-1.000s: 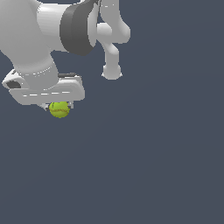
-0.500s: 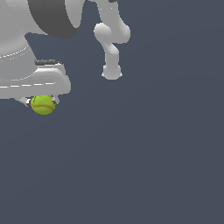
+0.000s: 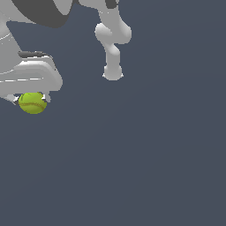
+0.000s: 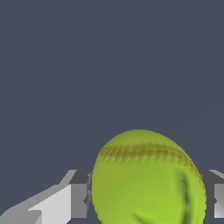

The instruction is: Pick up the object and move it to a goal position.

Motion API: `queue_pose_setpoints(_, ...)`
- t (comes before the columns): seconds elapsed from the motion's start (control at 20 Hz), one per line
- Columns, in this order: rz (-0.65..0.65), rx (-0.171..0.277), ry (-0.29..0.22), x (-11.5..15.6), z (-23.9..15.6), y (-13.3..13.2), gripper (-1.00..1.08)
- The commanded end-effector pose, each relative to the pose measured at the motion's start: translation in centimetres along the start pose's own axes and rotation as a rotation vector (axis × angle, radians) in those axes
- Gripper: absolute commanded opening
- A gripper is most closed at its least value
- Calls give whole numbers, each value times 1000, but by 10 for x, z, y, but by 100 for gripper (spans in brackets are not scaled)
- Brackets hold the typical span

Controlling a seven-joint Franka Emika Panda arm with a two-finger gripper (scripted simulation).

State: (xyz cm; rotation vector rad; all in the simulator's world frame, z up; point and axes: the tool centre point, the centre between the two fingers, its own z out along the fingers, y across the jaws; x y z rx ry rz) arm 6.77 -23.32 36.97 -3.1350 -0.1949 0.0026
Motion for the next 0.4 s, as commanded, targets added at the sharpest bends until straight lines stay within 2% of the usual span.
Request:
queue_pose_setpoints(0.0,0,-1,2,2,-4,2,-100)
queue_pose_setpoints(0.35,0,-1,2,3,-7,4,-100)
